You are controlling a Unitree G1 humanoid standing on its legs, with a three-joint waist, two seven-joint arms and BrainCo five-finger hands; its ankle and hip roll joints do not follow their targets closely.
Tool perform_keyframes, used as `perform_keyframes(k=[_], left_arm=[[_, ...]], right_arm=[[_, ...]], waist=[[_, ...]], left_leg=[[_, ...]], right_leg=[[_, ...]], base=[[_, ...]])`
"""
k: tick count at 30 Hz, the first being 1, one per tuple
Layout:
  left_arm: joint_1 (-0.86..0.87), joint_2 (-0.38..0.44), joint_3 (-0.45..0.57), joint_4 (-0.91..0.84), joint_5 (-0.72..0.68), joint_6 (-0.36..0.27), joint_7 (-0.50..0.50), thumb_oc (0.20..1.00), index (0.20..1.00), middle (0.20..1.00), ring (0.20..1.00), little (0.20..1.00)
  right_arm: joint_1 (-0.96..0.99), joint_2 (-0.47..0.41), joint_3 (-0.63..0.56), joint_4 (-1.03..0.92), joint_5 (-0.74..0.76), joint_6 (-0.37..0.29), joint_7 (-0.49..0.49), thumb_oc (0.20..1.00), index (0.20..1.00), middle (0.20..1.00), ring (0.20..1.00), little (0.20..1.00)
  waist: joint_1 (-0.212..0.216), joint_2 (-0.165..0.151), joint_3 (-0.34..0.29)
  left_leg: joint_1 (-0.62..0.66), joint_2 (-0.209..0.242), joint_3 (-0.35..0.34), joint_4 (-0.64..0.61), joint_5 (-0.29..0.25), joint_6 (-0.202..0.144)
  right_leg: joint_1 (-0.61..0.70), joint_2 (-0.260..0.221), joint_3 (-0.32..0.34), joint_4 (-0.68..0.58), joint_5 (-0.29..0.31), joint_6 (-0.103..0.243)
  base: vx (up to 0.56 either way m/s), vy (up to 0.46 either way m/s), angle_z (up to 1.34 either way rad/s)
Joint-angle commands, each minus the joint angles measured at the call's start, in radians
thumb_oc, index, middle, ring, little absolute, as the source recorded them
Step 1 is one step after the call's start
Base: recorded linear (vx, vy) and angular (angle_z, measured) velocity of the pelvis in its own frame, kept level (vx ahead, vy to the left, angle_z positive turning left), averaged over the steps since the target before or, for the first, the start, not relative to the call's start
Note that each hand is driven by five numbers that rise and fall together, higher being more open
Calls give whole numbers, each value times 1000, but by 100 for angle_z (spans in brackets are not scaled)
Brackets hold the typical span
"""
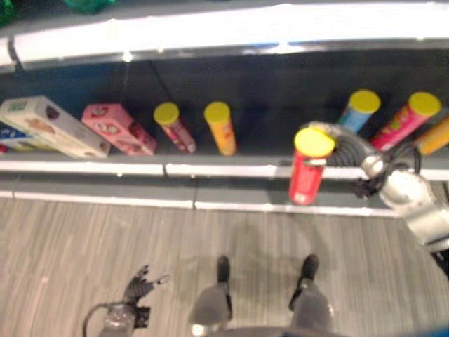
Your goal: Put the goods on the table back onto the shelves and tidy them up.
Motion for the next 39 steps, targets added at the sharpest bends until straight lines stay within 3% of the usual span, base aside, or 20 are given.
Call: perform_keyframes(k=[1, 6, 12, 27, 36, 37, 39], left_arm=[[-4, 36, -3, -16, -11, -26, 24, 1000, 1000, 1000, 1000, 1000], [-35, 55, -27, -83, -45, -35, 44, 1000, 1000, 1000, 1000, 1000], [-69, 81, -32, -158, -87, -46, 75, 1000, 1000, 1000, 1000, 1000], [-92, 90, -91, -173, -63, -61, 136, 1000, 1000, 1000, 1000, 1000], [-111, 88, -133, -165, -74, -66, 156, 1000, 1000, 1000, 1000, 1000], [-109, 91, -136, -166, -74, -67, 159, 1000, 1000, 1000, 1000, 1000], [-112, 92, -139, -168, -74, -69, 161, 1000, 1000, 1000, 1000, 1000]], right_arm=[[-104, -36, -1, -42, -6, -53, -65, 200, 200, 200, 200, 200], [-180, -61, 11, -24, -34, -54, -110, 200, 200, 200, 200, 200], [-232, -80, -6, -13, -59, -56, -173, 200, 200, 200, 200, 200], [-394, -76, 12, 61, -275, -29, -368, 200, 200, 200, 200, 200], [-502, -46, 50, 106, -314, -5, -436, 200, 200, 200, 200, 200], [-514, -48, 56, 124, -320, -1, -450, 200, 200, 200, 200, 200], [-527, -51, 58, 144, -322, 5, -460, 200, 200, 200, 200, 200]], waist=[[7, -13, -1], [23, -19, 105], [31, -28, 172], [44, -19, 172], [59, -5, 172], [66, -1, 172], [68, -1, 172]], left_leg=[[1, 66, 3, 34, -73, -26], [-101, 85, -26, 148, -92, -31], [-214, 89, -55, 236, -103, -37], [-364, 78, -84, 249, -93, -35], [-404, 63, -101, 240, -81, -30], [-389, 65, -109, 237, -102, -35], [-412, 57, -108, 234, -78, -29]], right_leg=[[-29, -74, 36, 176, -144, 35], [-96, -88, 39, 254, -161, 27], [-171, -94, 41, 316, -171, 21], [-314, -100, 42, 350, -173, 20], [-340, -110, 32, 342, -161, 24], [-328, -108, 39, 349, -183, 37], [-343, -114, 27, 339, -159, 26]], base=[[-104, -41, 0], [-114, -52, 9], [-84, -55, 14], [-7, -14, 4], [8, 0, 3], [9, -5, 7], [1, -2, 9]])
